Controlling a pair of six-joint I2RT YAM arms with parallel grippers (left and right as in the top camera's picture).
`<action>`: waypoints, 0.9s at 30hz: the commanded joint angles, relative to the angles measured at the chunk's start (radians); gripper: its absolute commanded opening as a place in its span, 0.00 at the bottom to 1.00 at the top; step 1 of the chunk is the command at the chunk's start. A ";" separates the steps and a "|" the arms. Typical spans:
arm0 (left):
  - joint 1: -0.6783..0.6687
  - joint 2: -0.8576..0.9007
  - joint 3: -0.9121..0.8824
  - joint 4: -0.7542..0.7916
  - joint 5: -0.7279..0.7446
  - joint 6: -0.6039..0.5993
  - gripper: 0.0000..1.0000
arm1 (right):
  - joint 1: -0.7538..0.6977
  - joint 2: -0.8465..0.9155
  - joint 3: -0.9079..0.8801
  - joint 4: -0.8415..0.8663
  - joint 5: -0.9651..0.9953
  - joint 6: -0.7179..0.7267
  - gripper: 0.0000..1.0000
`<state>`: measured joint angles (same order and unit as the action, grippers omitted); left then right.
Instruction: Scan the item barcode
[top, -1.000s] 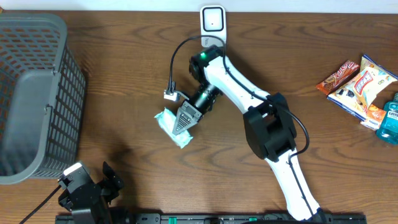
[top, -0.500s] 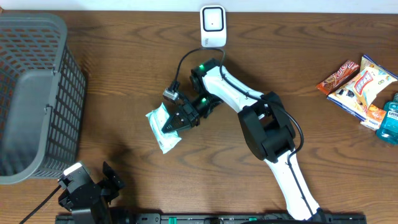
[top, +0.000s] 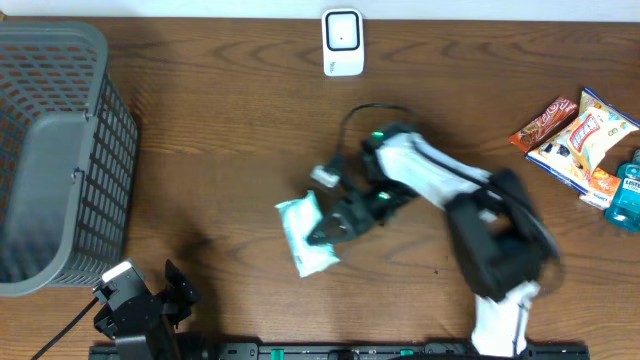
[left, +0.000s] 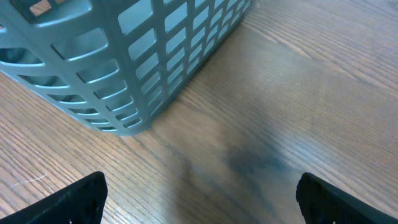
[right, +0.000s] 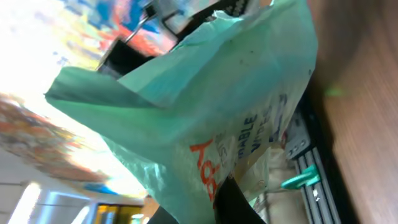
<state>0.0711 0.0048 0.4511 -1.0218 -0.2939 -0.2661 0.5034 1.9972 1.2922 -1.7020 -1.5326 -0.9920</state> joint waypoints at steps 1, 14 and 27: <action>0.002 -0.001 0.010 0.000 -0.009 -0.009 0.97 | -0.035 -0.106 -0.150 0.000 -0.029 -0.145 0.01; 0.002 -0.001 0.010 0.000 -0.009 -0.009 0.97 | -0.199 -0.163 -0.279 0.000 -0.027 -0.263 0.01; 0.002 -0.001 0.010 0.000 -0.009 -0.009 0.97 | -0.266 -0.163 0.064 0.498 0.245 0.369 0.02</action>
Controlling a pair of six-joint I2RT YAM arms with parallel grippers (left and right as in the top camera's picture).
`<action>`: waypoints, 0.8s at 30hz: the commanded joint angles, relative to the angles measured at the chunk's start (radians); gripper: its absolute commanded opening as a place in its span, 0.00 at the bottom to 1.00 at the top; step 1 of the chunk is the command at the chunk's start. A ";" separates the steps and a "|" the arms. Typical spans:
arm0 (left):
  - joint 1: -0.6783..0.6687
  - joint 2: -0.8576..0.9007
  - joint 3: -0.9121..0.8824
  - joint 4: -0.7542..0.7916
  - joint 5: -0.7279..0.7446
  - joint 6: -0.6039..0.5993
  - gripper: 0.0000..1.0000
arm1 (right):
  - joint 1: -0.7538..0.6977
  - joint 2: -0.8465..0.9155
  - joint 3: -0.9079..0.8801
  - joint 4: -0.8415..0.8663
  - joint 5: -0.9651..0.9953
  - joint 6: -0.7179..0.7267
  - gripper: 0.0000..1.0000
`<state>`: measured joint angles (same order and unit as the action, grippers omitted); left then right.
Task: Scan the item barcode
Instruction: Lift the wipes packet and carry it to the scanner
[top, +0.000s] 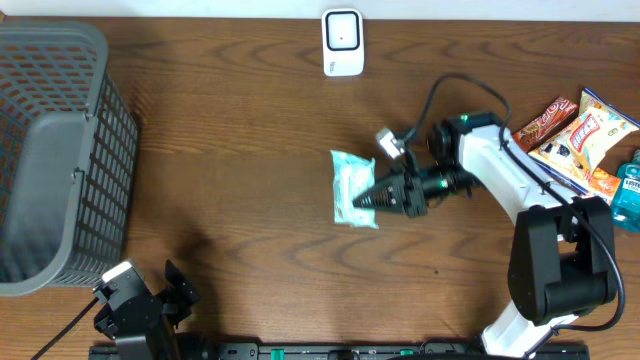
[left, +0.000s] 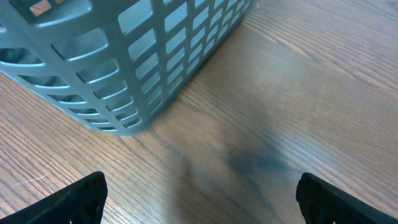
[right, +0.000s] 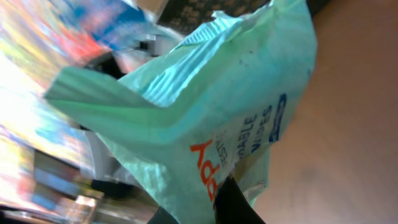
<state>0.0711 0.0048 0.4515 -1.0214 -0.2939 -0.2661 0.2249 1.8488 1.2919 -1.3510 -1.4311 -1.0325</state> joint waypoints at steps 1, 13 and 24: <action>0.002 -0.001 0.010 0.000 -0.009 -0.009 0.97 | 0.020 -0.014 0.074 0.254 0.229 0.568 0.02; 0.002 -0.001 0.010 0.000 -0.009 -0.009 0.97 | 0.106 -0.013 0.198 0.801 1.192 1.326 0.01; 0.002 -0.001 0.010 0.000 -0.009 -0.009 0.97 | 0.112 0.264 0.571 0.883 1.287 1.341 0.01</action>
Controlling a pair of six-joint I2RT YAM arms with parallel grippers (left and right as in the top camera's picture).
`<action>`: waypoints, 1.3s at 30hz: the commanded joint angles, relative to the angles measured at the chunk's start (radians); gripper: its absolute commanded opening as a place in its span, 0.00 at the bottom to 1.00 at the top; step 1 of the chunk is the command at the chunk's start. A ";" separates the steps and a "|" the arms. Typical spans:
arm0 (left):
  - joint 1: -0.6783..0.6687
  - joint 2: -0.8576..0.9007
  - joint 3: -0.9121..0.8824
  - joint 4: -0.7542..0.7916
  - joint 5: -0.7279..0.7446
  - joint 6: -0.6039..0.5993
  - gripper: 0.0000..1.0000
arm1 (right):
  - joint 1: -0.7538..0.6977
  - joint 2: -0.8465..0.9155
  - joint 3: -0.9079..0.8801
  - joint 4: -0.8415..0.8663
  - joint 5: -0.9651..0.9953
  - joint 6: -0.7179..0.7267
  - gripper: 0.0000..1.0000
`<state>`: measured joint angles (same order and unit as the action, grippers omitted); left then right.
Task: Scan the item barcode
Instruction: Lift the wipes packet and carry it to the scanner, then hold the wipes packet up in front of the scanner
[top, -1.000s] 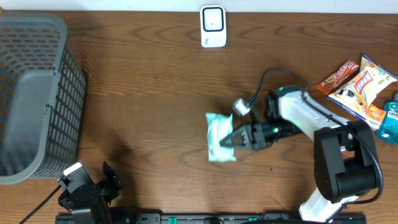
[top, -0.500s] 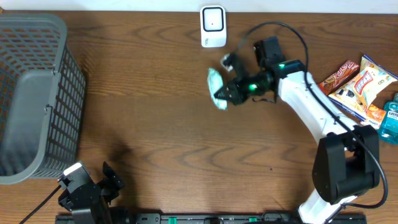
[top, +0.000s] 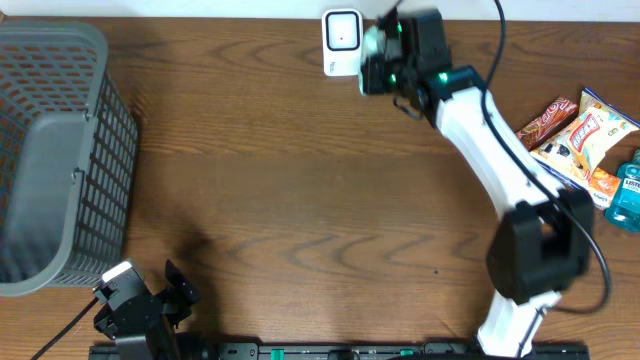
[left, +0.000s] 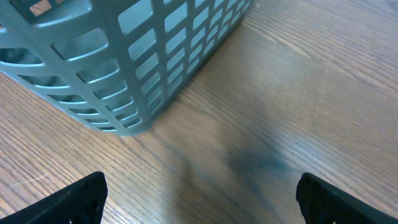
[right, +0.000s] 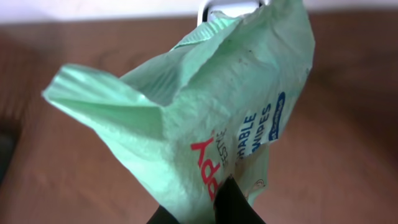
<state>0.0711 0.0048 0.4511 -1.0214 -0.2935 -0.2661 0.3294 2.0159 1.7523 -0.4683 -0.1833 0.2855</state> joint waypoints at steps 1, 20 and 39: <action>0.002 -0.001 0.010 0.000 -0.010 -0.009 0.97 | 0.008 0.144 0.171 -0.005 0.041 0.020 0.01; 0.002 -0.001 0.010 0.000 -0.010 -0.009 0.97 | 0.125 0.638 0.752 -0.023 0.463 -0.077 0.01; 0.002 -0.001 0.010 0.000 -0.010 -0.009 0.98 | 0.123 0.671 0.752 -0.003 0.386 -0.446 0.01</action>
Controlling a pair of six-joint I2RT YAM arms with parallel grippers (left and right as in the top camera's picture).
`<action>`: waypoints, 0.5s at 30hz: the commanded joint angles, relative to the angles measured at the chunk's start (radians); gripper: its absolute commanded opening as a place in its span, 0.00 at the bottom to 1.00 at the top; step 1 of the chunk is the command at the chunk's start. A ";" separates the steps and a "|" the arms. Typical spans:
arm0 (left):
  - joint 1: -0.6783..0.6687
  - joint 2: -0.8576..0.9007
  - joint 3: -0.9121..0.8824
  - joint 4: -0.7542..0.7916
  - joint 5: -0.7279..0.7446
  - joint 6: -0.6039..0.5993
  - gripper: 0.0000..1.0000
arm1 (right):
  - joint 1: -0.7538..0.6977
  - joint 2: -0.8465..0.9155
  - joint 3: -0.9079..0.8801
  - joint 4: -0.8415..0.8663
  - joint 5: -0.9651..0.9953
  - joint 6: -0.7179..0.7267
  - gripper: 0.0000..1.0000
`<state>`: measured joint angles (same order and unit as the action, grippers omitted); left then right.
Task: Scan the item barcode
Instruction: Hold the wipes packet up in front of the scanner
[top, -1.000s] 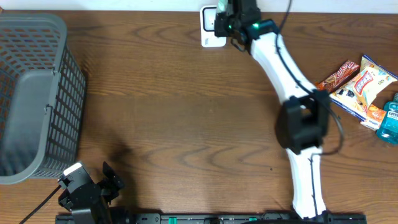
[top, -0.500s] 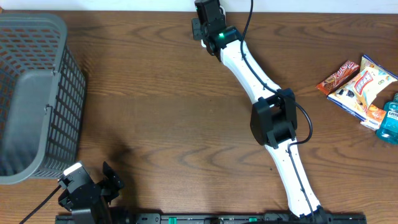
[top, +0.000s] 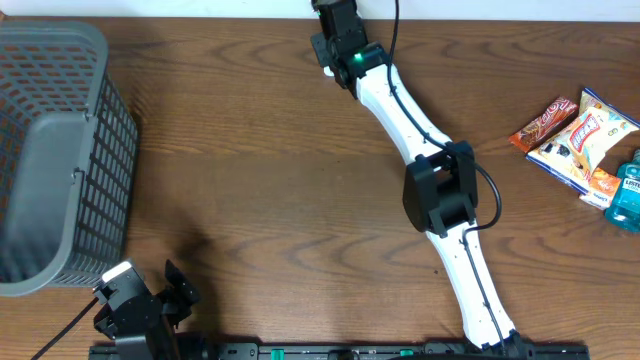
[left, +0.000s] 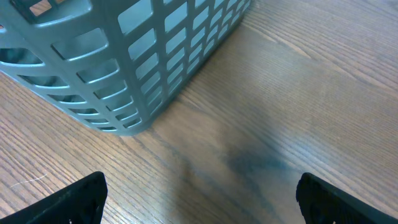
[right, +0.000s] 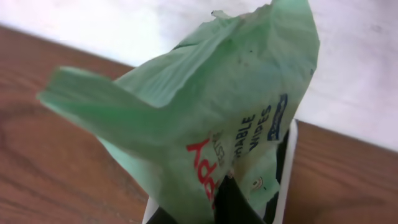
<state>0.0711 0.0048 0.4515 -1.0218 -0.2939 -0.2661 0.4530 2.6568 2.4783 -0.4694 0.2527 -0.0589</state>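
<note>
A pale green pack of wipes (right: 205, 118) fills the right wrist view, with my right gripper (right: 219, 200) shut on its lower edge. Right behind the pack stands the white barcode scanner (right: 286, 169), only its rim and dark face showing. Overhead, my right arm reaches to the table's far edge, and its gripper (top: 336, 24) covers both scanner and pack. My left gripper (left: 199, 205) rests open above bare wood at the near left, also visible overhead (top: 150, 300).
A grey slatted basket (top: 55, 150) stands at the left, its corner close in front of the left gripper (left: 124, 56). Snack packets (top: 575, 135) and a blue bottle (top: 628, 190) lie at the right edge.
My right gripper, with the wipes pack, has shifted from just right of the scanner to directly over it. The pack now hangs right in front of the scanner's face. The left arm is unchanged.
The right gripper held the wipes pack near the middle of the table. Then it held it a little further right and back. Later it was at the far edge beside the scanner, and now the pack is against the scanner. The left gripper stayed open throughout.
</note>
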 joint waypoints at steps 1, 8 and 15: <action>0.002 -0.001 0.010 0.000 -0.009 -0.009 0.97 | 0.000 0.039 0.026 0.000 -0.053 -0.116 0.01; 0.002 -0.001 0.010 0.000 -0.009 -0.009 0.97 | 0.009 0.084 0.026 0.006 -0.009 -0.230 0.01; 0.002 -0.001 0.010 0.000 -0.009 -0.009 0.97 | 0.029 0.084 0.026 -0.021 0.022 -0.312 0.01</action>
<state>0.0711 0.0048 0.4515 -1.0218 -0.2939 -0.2661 0.4683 2.6896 2.4985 -0.4641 0.2611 -0.2974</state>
